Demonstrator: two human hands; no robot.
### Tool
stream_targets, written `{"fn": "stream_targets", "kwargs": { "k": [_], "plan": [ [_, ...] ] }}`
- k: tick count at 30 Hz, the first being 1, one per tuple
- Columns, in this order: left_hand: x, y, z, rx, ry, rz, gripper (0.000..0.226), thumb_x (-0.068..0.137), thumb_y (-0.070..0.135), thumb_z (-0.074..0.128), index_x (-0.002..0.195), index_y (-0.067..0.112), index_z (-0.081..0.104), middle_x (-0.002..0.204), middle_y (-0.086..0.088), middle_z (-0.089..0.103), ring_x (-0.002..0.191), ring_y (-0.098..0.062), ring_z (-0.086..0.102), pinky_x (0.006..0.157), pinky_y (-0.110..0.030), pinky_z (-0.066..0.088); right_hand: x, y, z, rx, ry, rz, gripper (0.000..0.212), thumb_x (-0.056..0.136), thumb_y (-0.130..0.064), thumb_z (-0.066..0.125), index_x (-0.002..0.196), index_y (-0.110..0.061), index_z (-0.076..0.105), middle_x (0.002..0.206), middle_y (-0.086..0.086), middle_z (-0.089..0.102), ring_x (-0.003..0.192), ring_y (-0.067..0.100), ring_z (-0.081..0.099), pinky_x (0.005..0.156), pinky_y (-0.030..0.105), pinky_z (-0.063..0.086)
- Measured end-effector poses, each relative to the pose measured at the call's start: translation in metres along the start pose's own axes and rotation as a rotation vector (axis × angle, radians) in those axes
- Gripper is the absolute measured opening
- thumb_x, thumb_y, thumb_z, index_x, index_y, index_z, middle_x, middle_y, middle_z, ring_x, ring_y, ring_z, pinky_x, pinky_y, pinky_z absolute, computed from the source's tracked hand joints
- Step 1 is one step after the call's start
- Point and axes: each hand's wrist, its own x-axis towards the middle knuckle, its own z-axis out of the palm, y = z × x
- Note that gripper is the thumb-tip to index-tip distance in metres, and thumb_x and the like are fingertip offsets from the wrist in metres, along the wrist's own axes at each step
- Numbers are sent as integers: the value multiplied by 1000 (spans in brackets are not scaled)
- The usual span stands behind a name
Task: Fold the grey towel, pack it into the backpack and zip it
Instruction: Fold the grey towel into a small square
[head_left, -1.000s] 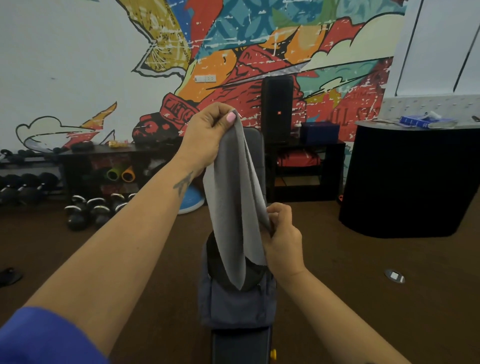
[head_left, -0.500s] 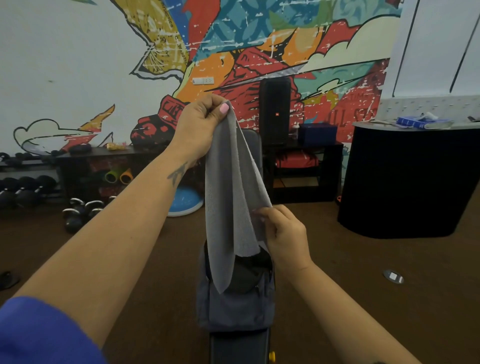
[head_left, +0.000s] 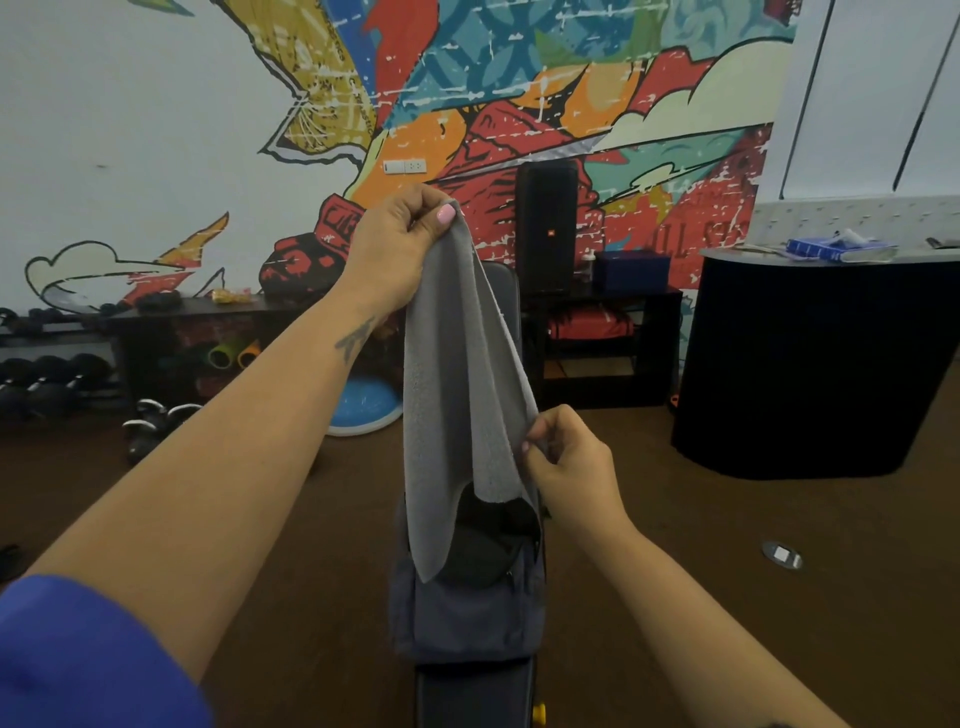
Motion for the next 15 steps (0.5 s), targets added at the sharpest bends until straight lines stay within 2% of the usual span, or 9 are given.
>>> {"fn": "stream_targets", "kwargs": {
  "k": [3,5,9,13,15],
  "plan": [
    [1,3,-1,10,9,6,9,96,21,52,90,20,59,85,12,58,78,3,49,73,-10,38,-3,-2,-4,30,-32,29,5,93,-9,52,95,-13,50,93,8,65,88,33,62,71,51,54],
    [1,7,-2,12,7,11,10,96,20,51,89,19,58,81,15,56,75,5,48,69,-5,37,-5,-4,-6,23,-50,40,5,96,-10,48,99,-13,49,97,12,65,89,34,62,70,51,54],
    [1,15,-2,23,8,36,10,97,17,50,90,16,57,81,13,54,74,6,47,68,-1,35,-7,-7,-9,-23,-10,-8,11,94,-5,48,98,-15,51,99,1,60,87,18,61,72,42,56],
    [4,20,-1,12,3,42,10,96,17,50,89,16,57,79,15,54,74,6,46,68,-2,36,-11,-7,-11,1,30,-24,10,88,-8,62,94,-11,54,94,4,64,90,18,64,76,39,57],
    [5,21,-2,11,6,46,9,96,18,51,90,17,58,79,16,55,75,6,47,68,-2,36,-13,-7,-12,13,31,-33,11,88,-8,63,95,-12,55,92,1,65,89,15,65,76,38,58]
  ]
}}
